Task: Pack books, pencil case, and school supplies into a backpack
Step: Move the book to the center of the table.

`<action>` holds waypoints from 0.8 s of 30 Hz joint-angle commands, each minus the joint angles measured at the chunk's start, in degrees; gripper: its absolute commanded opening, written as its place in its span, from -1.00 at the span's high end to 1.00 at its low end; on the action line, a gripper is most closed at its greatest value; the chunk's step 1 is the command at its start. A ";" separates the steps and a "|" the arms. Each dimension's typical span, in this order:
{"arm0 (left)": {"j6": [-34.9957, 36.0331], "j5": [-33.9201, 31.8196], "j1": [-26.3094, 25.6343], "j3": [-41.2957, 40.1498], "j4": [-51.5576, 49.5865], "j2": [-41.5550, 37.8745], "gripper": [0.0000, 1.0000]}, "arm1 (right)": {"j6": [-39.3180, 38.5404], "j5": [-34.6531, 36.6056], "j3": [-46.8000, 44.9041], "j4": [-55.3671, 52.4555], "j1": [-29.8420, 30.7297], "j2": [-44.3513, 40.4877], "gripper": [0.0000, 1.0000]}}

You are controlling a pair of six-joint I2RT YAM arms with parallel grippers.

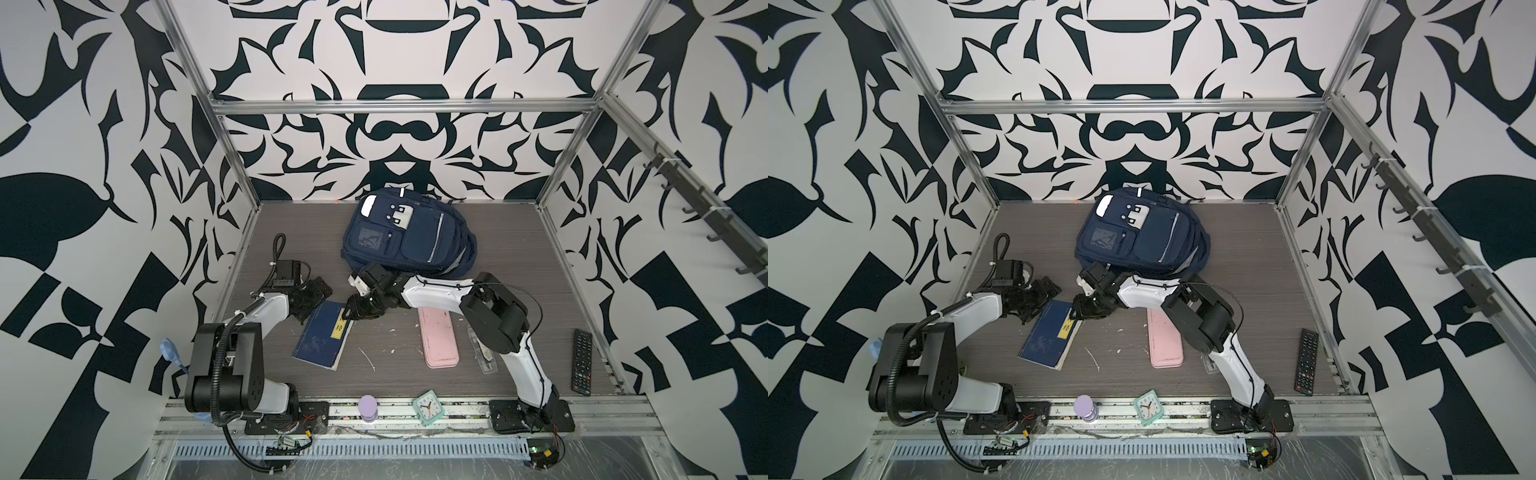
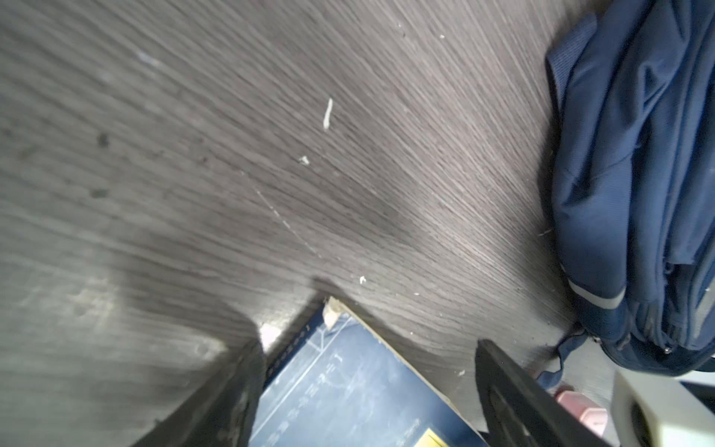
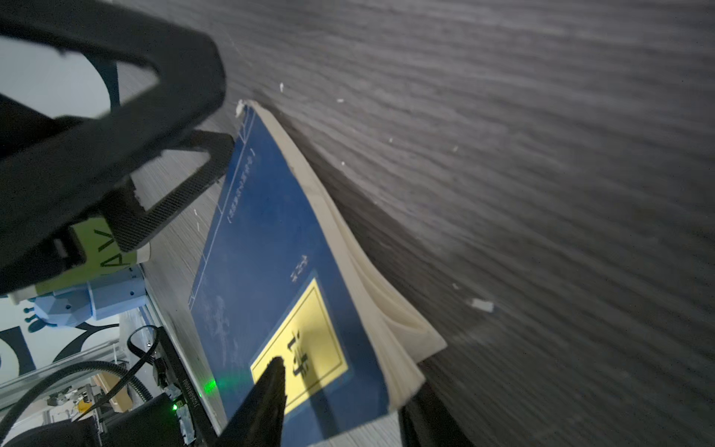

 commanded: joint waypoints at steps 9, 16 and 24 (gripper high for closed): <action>-2.60 5.89 -5.04 -1.30 -2.18 1.31 -0.73 | 0.68 3.29 0.29 -1.55 -7.85 -0.75 0.45; -3.48 6.44 -11.17 2.09 -1.52 2.69 -0.73 | -3.44 3.56 2.72 -5.71 -13.12 -1.68 0.44; -1.51 3.91 -11.18 2.18 -6.24 0.49 -0.73 | -7.63 4.53 -3.09 -8.41 -13.77 -9.54 0.17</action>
